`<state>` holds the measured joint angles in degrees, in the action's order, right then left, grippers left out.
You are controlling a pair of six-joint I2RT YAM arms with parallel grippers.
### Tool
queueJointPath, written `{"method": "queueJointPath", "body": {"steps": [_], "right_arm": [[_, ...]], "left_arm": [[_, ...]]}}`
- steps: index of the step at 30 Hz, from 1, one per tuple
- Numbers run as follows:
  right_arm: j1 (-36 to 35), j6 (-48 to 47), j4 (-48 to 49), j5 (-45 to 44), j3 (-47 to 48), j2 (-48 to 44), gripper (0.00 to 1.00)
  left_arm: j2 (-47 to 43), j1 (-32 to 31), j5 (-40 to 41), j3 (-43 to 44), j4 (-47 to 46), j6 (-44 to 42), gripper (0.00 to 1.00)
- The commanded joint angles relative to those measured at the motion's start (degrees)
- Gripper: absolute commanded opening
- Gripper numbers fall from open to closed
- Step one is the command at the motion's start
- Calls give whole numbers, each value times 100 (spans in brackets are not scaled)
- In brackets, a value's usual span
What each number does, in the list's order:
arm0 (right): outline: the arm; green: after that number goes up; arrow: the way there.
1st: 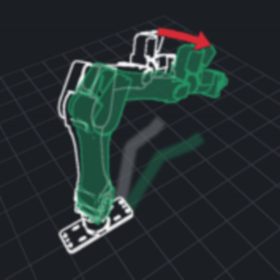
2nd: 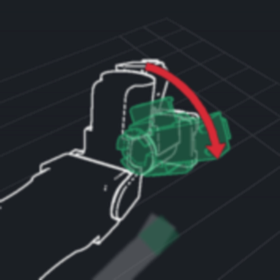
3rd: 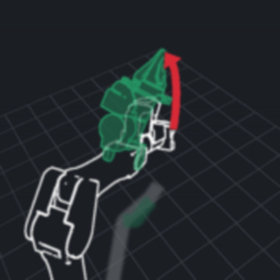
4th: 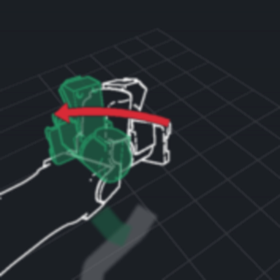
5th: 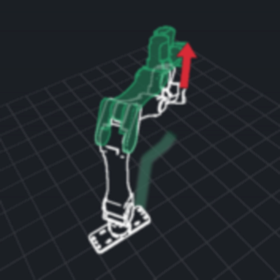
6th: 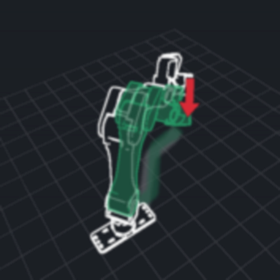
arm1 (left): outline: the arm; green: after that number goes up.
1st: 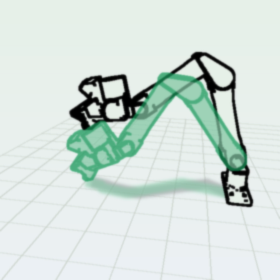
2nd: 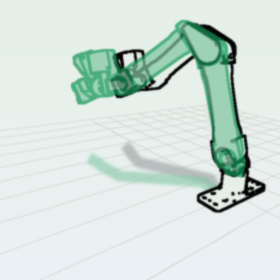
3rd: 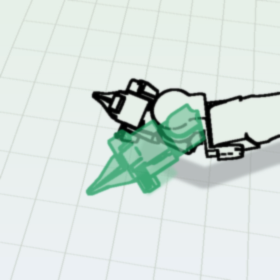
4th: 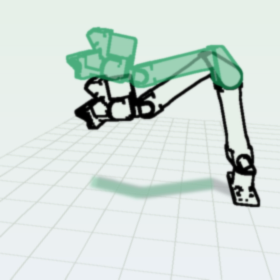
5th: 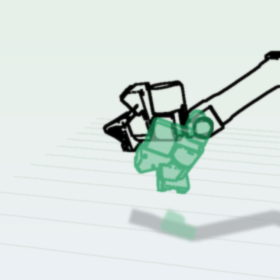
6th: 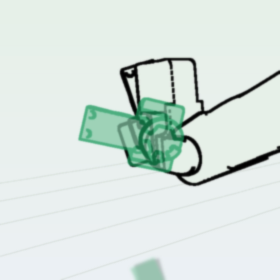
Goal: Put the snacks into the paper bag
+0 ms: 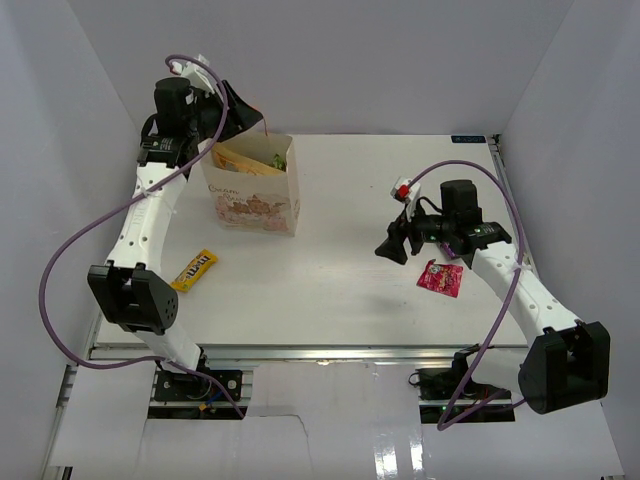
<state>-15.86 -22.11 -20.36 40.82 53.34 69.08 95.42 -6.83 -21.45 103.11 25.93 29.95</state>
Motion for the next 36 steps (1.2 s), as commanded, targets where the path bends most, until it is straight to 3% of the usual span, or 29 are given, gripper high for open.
{"method": "queueJointPath", "body": {"steps": [1, 5, 8, 13, 16, 24, 29, 36], "right_arm": [[83, -57, -126, -21, 89, -96, 77], [232, 258, -214, -748, 211, -26, 78], [355, 751, -205, -2171, 343, 114, 80], [495, 884, -196, -4559, 580, 746, 84], [706, 683, -310, -5065, 800, 1492, 84], [1155, -65, -504, -4943, 1284, 2504, 82], [1278, -408, -530, -4864, 1468, 3014, 81], [1410, -470, -829, -4135, 1609, 3462, 75]], "left_arm": [[-172, -11, 132, 437, 78, -130, 66], [-611, -11, 369, 596, 332, -568, 66], [-1506, -20, 772, 10, 360, -833, 71], [-3395, -11, 1468, -2262, 255, -983, 84], [-4608, -11, 1697, -3494, 377, -711, 89], [-6876, -11, 1636, -5634, 826, 686, 89], [-7388, -11, 1451, -6442, 817, 1381, 89], [-7476, -3, 1302, -6751, 712, 1584, 89]]}}
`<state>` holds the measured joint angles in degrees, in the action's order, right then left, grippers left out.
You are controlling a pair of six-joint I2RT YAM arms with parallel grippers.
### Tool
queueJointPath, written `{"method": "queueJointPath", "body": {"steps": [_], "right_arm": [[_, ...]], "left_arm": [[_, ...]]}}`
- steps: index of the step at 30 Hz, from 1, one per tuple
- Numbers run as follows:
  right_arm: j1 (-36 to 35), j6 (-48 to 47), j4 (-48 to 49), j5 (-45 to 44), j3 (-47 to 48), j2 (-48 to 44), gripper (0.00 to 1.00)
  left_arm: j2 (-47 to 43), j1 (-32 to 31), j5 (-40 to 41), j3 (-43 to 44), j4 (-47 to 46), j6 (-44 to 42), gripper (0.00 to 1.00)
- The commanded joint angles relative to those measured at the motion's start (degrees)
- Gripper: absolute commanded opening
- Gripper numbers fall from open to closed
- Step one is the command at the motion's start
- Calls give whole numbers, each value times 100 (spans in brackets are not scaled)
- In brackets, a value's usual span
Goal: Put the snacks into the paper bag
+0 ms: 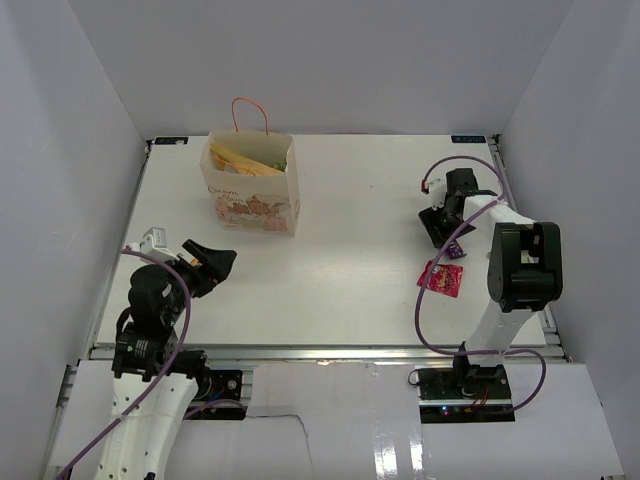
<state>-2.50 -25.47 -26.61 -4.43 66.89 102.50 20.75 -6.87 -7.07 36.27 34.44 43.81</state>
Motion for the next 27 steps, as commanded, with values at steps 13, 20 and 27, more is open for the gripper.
{"method": "queueJointPath", "body": {"steps": [13, 20, 27], "right_arm": [[180, -449, -204, 1347, 113, -36, 22], [180, -941, -563, 3244, 752, -950, 18], [-838, -749, -715, 4600, 2765, -1259, 19]], "left_arm": [[-10, -7, -277, -226, -236, 303, 89], [34, -7, -295, -261, -314, 295, 89], [254, 2, -383, -296, -534, 286, 89]]}}
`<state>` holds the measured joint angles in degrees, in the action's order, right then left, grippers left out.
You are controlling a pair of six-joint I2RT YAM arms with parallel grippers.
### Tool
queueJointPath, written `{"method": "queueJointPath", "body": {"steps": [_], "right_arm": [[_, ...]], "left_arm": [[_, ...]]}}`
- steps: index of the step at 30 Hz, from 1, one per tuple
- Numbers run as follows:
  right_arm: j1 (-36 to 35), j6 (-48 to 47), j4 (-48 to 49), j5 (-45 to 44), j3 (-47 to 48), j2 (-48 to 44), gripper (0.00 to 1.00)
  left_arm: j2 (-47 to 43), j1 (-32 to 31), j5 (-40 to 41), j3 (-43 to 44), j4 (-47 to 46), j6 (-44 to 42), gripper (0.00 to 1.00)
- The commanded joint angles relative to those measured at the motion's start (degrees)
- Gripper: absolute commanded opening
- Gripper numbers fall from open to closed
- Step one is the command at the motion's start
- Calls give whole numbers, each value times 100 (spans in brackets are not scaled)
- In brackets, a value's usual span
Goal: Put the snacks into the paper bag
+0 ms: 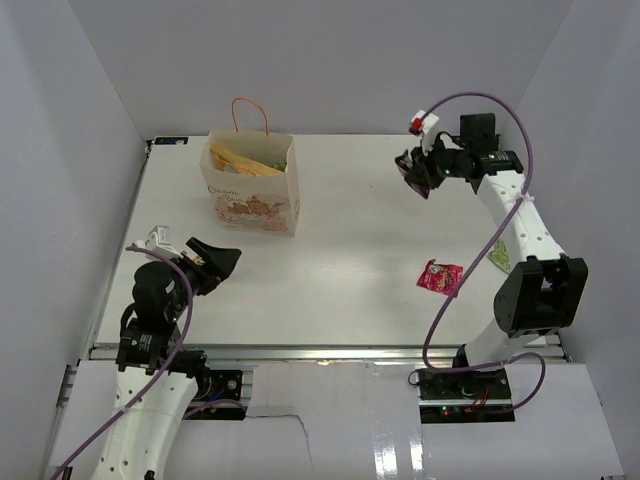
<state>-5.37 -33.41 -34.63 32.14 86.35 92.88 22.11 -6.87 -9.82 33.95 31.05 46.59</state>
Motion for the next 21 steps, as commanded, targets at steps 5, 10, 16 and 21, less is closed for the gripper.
{"method": "queueJointPath", "body": {"steps": [5, 10, 16, 21], "right_arm": [[-1905, 747, 1062, 514, 1919, 18, 20], [-2906, 1440, 1933, -127, 3395, 1009, 21], [-3480, 1881, 2951, -857, 4083, 1872, 22], [-3734, 1900, 3366, -1209, 4162, 2339, 25]], "left_arm": [[136, -7, -125, -38, -222, -36, 89], [66, -7, -151, -38, -213, 17, 89], [-5, -7, -134, 23, -99, 78, 89], [-127, -7, -125, -3, 6, 140, 89]]}}
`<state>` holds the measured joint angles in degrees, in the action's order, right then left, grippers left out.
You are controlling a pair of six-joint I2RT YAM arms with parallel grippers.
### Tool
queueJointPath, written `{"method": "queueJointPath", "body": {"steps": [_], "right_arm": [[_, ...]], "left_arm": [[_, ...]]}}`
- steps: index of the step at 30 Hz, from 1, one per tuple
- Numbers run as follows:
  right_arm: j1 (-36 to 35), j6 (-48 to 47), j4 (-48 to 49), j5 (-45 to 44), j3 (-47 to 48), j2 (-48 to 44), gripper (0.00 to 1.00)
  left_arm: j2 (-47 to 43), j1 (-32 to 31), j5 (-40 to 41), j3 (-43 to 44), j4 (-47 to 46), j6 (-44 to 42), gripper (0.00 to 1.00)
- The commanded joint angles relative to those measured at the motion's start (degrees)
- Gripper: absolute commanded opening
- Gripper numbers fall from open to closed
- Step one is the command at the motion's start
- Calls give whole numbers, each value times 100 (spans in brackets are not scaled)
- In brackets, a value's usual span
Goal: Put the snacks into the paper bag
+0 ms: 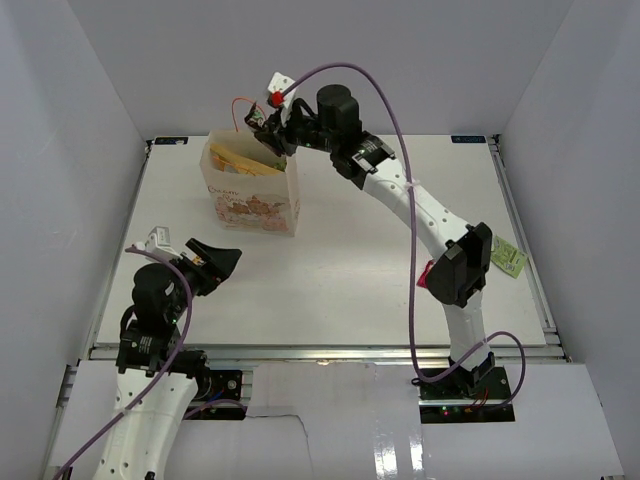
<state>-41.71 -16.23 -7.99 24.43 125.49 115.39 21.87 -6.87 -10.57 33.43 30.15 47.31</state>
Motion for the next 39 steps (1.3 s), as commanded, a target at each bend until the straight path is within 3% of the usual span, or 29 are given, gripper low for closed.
{"method": "queueJointPath", "body": {"steps": [1, 8, 11, 16, 21, 23, 27, 30, 33, 35, 39], "right_arm": [[-117, 164, 850, -595, 196, 202, 25], [-179, -196, 1177, -1501, 20, 581, 34], [-179, -415, 1221, -1616, -313, 519, 53], [-162, -469, 1195, -1765, -534, 257, 56], [145, -48, 582, -1302, -447, -262, 56], [330, -12, -16, -477, -560, -640, 56], [945, -310, -965, 1036, -1935, -1666, 61], [1340, -785, -1319, 1353, -3313, -2342, 70], [1859, -1005, -1407, 1644, -4346, -2967, 71], [2262, -1180, -1512, 1828, -5135, -3215, 72], [2738, -1523, -1688, 2049, -6044, -3734, 72]], "left_arm": [[-112, -7, -51, 58, 114, 85, 89], [-139, -7, -33, 94, 210, 68, 89], [-121, -7, -16, 76, 219, 59, 89], [106, 2, 229, 198, 315, -64, 89], [949, 2, 739, 690, 693, -467, 89], [1292, 2, 994, 1006, 913, -634, 89], [2364, 2, 1399, 1559, 1028, -1344, 89], [3083, -7, 1514, 1833, 1010, -2099, 88], [3455, -7, 1575, 1913, 853, -2891, 84], [3684, -7, 1549, 1896, 773, -3893, 84], [3816, 2, 1900, 1571, 300, -5212, 86]]}}
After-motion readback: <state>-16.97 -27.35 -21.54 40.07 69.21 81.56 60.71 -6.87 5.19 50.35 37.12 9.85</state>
